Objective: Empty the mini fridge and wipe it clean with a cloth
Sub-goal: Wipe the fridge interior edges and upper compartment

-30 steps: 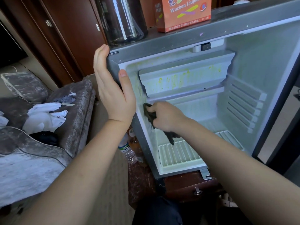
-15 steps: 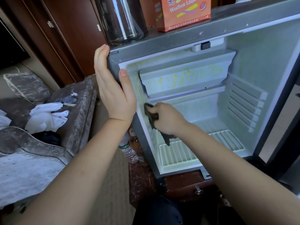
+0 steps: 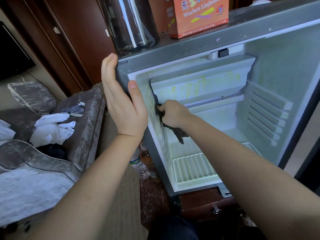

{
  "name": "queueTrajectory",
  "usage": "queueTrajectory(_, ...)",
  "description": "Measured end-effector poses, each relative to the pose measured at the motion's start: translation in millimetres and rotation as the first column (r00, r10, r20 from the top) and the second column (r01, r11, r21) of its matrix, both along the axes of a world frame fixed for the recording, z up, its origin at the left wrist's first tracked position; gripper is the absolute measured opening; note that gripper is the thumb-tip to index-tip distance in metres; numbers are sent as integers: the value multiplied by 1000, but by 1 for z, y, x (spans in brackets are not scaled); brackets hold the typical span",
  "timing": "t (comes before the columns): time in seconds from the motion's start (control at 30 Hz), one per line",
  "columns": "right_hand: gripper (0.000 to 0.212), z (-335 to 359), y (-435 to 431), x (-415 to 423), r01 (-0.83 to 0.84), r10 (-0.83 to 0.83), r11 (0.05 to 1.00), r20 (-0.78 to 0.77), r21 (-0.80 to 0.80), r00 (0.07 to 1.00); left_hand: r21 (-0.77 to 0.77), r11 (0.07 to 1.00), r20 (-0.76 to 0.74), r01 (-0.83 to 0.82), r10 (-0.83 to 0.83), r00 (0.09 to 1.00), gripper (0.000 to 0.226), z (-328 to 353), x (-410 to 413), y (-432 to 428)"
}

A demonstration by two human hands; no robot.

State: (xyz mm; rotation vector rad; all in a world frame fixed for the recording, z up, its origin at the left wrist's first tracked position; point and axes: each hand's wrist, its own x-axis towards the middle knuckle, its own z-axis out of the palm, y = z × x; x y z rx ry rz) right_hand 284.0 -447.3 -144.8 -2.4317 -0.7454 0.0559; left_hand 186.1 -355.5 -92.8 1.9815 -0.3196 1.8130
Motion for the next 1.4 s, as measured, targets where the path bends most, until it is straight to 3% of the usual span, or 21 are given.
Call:
queueTrajectory(0.2, 59, -8, -7, -12, -31, 35, 995, -39, 96, 999, -19, 1000, -20, -3, 2, 1000, 42, 1, -2, -3)
queueTrajectory(0.4, 68, -34, -42, -82, -142, 135, 970, 52, 196, 990, -18, 1000, -17, -13, 13, 1000, 42, 1, -4, -3)
queueTrajectory(0.6, 67, -26, -33, -82, -107, 110, 994, 190, -30, 976, -15, 1000, -11, -5, 5, 1000, 42, 1, -2, -3)
queueTrajectory(0.77, 61, -18, -8, -23, -58, 63, 997, 109, -46, 992, -23, 1000, -19, -6, 6, 1000, 42, 1, -2, -3)
queueTrajectory(0.97, 71, -15, 0, 6, -47, 47, 998, 3, 37, 999, -20, 1000, -33, -1, 1, 999, 42, 1, -2, -2)
queueTrajectory(1.2, 69, -46, -34, -73, -132, 107, 968, 124, 214, 986, -22, 1000, -24, -15, 14, 1000, 41, 0, -4, -3)
queueTrajectory(1.4, 75, -55, -38, -116, -74, 40, 986, 222, 148, 974, -22, 999, -22, -28, 27, 999, 42, 1, -4, -3)
